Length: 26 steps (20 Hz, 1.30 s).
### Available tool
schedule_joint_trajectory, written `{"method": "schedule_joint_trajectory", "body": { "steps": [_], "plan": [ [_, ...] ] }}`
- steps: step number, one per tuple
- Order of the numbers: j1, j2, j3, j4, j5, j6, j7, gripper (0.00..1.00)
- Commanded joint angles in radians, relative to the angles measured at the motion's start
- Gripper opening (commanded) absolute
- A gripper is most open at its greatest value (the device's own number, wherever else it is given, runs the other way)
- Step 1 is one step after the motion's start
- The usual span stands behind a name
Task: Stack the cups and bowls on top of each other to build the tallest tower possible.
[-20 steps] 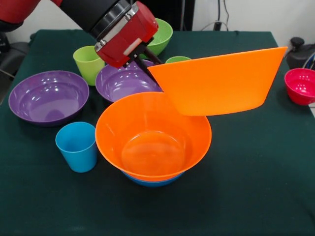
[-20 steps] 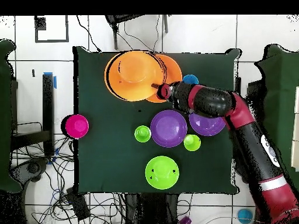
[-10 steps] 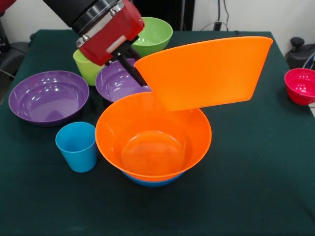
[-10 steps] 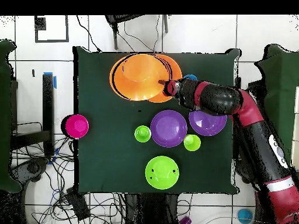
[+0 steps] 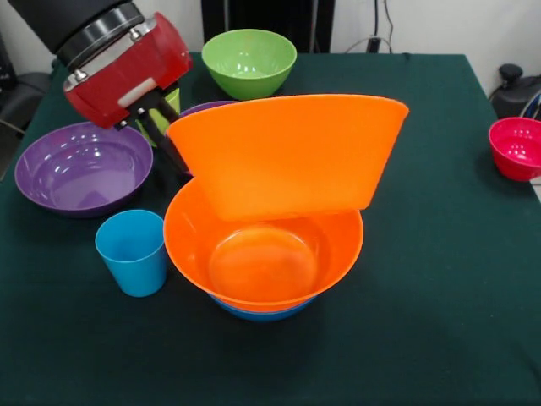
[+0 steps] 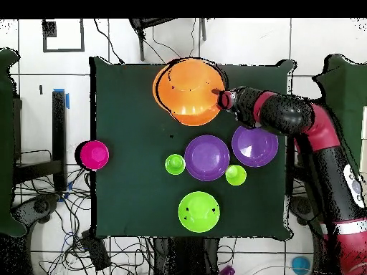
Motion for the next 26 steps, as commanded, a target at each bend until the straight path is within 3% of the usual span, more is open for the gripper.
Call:
{"method": "schedule_joint_trajectory", "body": {
  "steps": [1, 4, 8, 13, 19, 26],
  "plan": [
    [0.052, -0.018, -0.135, -0.117, -0.095, 0.092, -0.342, 0.00],
    [0.055, -0.023, -0.143, -0.106, -0.106, 0.075, -0.337, 0.00],
    [0.071, -0.070, -0.178, -0.065, -0.129, 0.053, -0.241, 0.00],
    [0.138, -0.189, -0.300, 0.027, -0.159, 0.076, -0.035, 0.00],
    [0.202, -0.275, -0.429, 0.100, -0.131, 0.101, 0.110, 0.00],
    [0.246, -0.297, -0.510, 0.131, -0.084, 0.090, 0.108, 0.00]
  ]
}}
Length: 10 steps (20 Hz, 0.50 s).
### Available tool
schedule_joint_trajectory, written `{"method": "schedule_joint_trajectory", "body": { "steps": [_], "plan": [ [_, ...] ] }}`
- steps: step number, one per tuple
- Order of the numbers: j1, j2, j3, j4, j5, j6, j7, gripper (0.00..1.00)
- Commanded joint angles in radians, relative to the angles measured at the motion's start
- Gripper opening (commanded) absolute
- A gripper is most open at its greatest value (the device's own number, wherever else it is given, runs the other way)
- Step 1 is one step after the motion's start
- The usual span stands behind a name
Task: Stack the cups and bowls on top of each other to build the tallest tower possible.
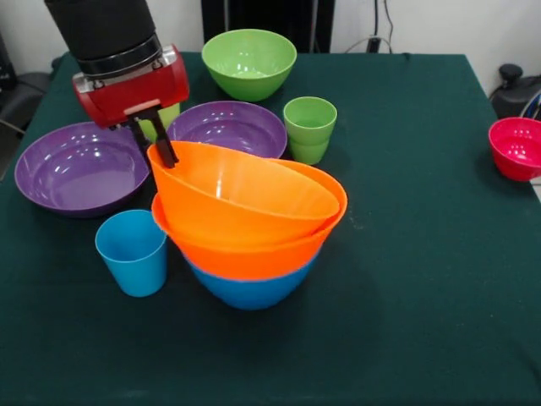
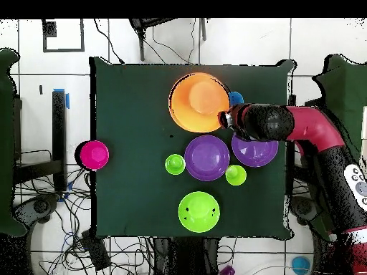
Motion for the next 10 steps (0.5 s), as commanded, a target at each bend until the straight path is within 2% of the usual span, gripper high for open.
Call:
{"method": "schedule_joint_trajectory", "body": {
  "steps": [1, 7, 9, 10],
  "plan": [
    [0.068, -0.052, -0.189, 0.109, -0.006, 0.072, 0.130, 0.00],
    [0.074, -0.067, -0.202, 0.146, 0.005, 0.011, 0.090, 0.00],
    [0.086, -0.070, -0.219, 0.143, 0.027, 0.038, 0.106, 0.00],
    [0.094, -0.073, -0.233, 0.143, 0.042, 0.041, 0.102, 1.00]
  ]
}}
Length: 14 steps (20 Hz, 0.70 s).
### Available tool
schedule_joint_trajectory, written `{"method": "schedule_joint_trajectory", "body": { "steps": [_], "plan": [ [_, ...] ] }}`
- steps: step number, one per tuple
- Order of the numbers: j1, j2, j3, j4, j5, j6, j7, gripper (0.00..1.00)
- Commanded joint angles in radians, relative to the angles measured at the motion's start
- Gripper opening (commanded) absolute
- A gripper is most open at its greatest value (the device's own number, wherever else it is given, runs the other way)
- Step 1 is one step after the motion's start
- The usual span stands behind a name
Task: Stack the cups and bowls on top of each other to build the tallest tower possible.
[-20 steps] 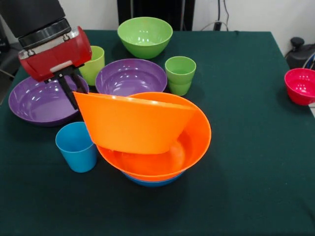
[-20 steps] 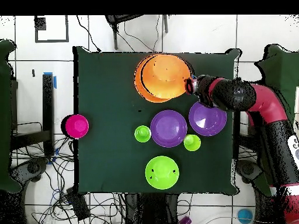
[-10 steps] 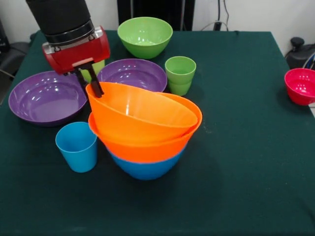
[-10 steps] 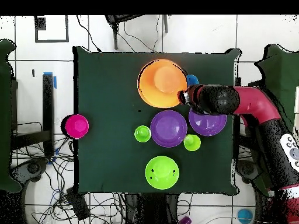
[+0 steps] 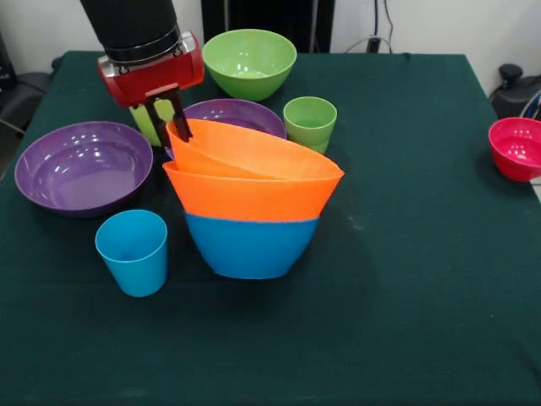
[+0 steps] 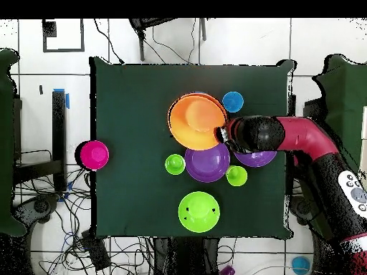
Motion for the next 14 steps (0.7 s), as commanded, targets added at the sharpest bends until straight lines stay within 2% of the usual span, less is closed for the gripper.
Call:
{"method": "schedule_joint_trajectory", "body": {
  "steps": [1, 14],
  "plan": [
    [0.052, -0.007, -0.128, 0.056, 0.011, 0.041, 0.101, 1.00],
    [0.079, 0.008, -0.163, 0.018, 0.081, 0.057, 0.080, 1.00]
  ]
}}
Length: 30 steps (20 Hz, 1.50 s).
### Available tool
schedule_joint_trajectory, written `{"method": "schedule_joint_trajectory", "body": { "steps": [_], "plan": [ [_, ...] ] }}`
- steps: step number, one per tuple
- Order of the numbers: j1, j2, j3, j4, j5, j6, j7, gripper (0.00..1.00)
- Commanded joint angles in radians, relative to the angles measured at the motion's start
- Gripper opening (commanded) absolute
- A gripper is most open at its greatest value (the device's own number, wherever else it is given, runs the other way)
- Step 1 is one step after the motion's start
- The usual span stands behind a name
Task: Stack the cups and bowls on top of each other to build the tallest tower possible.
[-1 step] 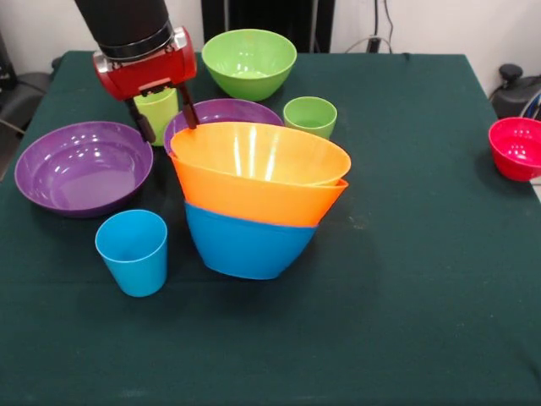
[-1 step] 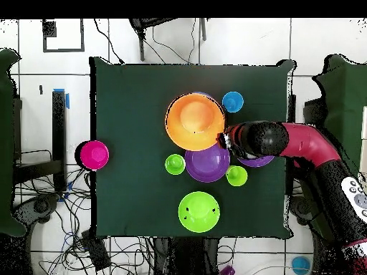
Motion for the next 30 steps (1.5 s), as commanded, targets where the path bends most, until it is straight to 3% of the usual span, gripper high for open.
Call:
{"method": "schedule_joint_trajectory", "body": {
  "steps": [1, 22, 28, 29, 30],
  "plan": [
    [0.070, 0.019, -0.090, 0.001, 0.017, 0.058, 0.078, 1.00],
    [0.112, 0.015, -0.094, -0.026, 0.008, -0.041, 0.045, 1.00],
    [0.119, 0.027, -0.103, -0.046, 0.030, -0.002, 0.058, 1.00],
    [0.121, 0.030, -0.104, -0.052, 0.033, 0.003, 0.058, 0.00],
    [0.120, 0.032, -0.103, -0.052, 0.036, 0.005, 0.058, 0.00]
  ]
}}
